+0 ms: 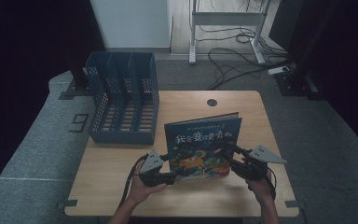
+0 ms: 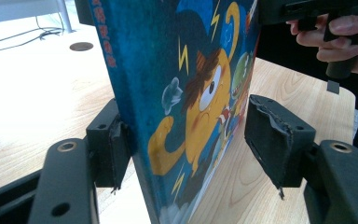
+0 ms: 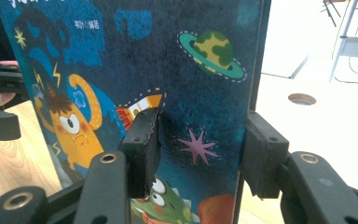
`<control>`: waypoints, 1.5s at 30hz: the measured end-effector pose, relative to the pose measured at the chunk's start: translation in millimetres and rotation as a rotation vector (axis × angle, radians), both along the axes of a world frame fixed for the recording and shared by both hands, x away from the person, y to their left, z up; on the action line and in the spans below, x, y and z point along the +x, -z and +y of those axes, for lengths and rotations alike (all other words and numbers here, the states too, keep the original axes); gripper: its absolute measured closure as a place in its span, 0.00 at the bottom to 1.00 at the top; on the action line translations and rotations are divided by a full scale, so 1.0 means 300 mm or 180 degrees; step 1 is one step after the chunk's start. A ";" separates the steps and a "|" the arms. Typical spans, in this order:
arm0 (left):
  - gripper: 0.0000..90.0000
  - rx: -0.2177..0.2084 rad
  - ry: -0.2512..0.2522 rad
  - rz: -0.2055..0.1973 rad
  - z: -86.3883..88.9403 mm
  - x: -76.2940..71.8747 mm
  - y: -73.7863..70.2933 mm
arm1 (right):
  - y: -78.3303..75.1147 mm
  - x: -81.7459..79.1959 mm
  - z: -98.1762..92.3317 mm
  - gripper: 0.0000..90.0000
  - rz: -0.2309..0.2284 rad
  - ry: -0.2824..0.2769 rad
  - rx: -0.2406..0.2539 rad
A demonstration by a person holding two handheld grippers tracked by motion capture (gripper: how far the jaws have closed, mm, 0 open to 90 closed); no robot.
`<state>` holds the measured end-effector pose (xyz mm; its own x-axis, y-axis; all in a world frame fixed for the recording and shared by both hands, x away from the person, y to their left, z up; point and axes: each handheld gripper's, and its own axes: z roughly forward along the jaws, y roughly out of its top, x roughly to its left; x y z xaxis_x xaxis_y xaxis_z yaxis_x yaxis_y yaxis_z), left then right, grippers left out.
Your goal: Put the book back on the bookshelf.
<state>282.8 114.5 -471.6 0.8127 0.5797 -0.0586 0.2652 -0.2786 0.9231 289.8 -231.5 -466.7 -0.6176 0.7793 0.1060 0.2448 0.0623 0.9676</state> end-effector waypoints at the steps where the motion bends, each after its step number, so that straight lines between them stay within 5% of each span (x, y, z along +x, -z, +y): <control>1: 0.38 -0.0013 0.0009 -0.0025 -0.002 -0.004 -0.001 | 0.001 0.000 0.002 0.56 0.0000 0.0013 0.0003; 10: 0.40 -0.0002 -0.0029 -0.0054 -0.015 -0.023 -0.017 | -0.004 -0.015 -0.008 0.57 -0.0009 -0.0079 -0.0055; 24: 0.62 -0.0151 -0.0237 0.0007 -0.004 -0.014 -0.017 | -0.003 -0.006 -0.015 0.57 0.0019 -0.0134 -0.0035; 39: 0.66 -0.0219 -0.0226 0.0019 0.013 -0.009 -0.028 | 0.000 -0.008 0.006 0.58 -0.0091 -0.0165 -0.0092; 45: 0.66 -0.0210 -0.0134 -0.0094 0.011 -0.020 -0.038 | 0.001 -0.011 0.007 0.57 -0.0102 -0.0233 -0.0108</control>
<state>277.0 117.7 -460.2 0.7897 0.6091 -0.0741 0.2479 -0.2062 0.9466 286.4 -229.2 -467.0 -0.6756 0.7348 0.0596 0.2072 0.1118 0.9719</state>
